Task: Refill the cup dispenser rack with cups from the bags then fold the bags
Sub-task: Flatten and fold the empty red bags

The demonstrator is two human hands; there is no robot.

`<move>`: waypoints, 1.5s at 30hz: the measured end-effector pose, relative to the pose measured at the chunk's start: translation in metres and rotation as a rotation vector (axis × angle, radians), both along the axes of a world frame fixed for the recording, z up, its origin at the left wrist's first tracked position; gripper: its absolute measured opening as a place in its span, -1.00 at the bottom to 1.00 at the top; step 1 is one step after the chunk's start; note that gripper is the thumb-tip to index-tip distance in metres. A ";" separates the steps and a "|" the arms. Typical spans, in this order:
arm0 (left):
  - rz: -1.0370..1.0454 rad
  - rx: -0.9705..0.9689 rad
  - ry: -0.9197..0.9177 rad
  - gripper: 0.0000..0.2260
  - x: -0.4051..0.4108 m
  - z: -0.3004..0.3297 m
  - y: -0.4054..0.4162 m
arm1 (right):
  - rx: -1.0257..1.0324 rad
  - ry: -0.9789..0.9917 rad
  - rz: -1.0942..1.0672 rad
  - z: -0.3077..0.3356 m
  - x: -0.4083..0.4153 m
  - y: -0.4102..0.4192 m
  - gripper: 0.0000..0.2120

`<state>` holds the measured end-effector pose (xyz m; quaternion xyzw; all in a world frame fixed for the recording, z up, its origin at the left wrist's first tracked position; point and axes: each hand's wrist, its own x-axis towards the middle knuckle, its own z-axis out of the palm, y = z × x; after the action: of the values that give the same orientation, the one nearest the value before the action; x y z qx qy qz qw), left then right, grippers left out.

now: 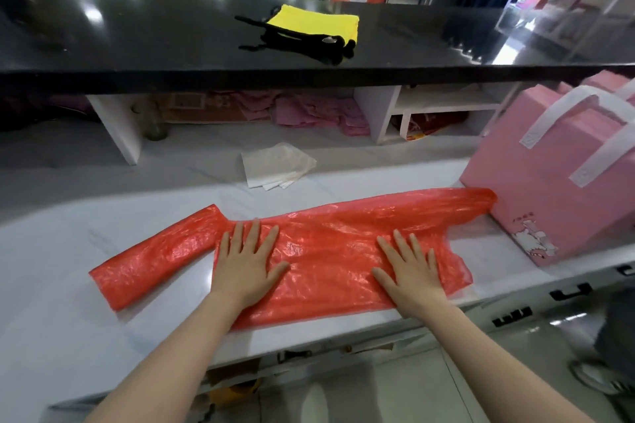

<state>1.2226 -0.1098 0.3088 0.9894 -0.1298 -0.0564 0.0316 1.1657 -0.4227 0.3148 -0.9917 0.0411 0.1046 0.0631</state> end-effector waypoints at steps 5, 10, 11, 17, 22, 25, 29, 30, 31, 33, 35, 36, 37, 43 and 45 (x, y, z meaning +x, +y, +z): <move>-0.009 -0.047 -0.002 -0.27 0.006 -0.007 0.002 | 0.002 -0.016 -0.044 0.004 0.004 0.008 -0.31; -0.005 -0.069 -0.028 -0.27 0.006 -0.008 0.002 | -0.021 -0.145 0.051 0.009 0.023 0.031 -0.37; 0.002 -0.076 -0.035 -0.26 0.005 -0.008 0.002 | -0.017 -0.161 0.115 0.009 0.032 0.040 -0.38; 0.064 -0.086 -0.034 -0.29 0.006 -0.009 0.001 | -0.021 -0.125 0.325 0.005 0.099 0.070 -0.41; 0.139 -0.096 -0.047 -0.33 0.006 -0.008 0.002 | -0.026 -0.062 0.302 -0.002 0.134 0.055 -0.38; 0.180 -0.072 -0.038 -0.34 0.007 -0.006 -0.001 | -0.042 -0.124 0.319 -0.002 0.147 0.048 -0.42; 0.240 -0.079 -0.023 -0.31 0.004 -0.005 0.001 | -0.038 -0.229 0.327 0.001 0.162 0.041 -0.52; 0.249 -0.079 -0.020 -0.29 0.003 -0.005 0.003 | -0.035 -0.252 0.327 0.003 0.166 0.036 -0.56; 0.253 -0.071 -0.018 -0.28 0.002 -0.005 0.006 | -0.041 -0.276 0.323 0.005 0.170 0.030 -0.60; 0.251 -0.049 -0.015 -0.27 0.001 -0.004 0.014 | -0.094 -0.316 0.302 0.009 0.175 0.015 -0.63; 0.241 -0.034 -0.005 -0.26 0.001 -0.001 0.024 | -0.161 -0.313 0.278 0.014 0.180 -0.001 -0.60; 0.232 -0.016 0.001 -0.24 0.000 0.001 0.030 | -0.182 -0.292 0.272 0.017 0.181 -0.007 -0.57; 0.223 0.011 0.001 -0.22 0.000 0.003 0.034 | -0.190 -0.268 0.269 0.020 0.183 -0.011 -0.54; 0.166 0.021 -0.039 -0.36 0.012 0.018 0.016 | -0.196 -0.204 0.340 0.024 0.182 -0.012 -0.41; 0.134 0.033 -0.001 -0.32 0.017 0.014 0.008 | -0.183 -0.198 0.326 0.027 0.179 -0.010 -0.39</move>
<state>1.2399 -0.1019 0.3231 0.9963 -0.0625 -0.0557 0.0190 1.3451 -0.4326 0.3415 -0.9922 -0.1167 0.0112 -0.0414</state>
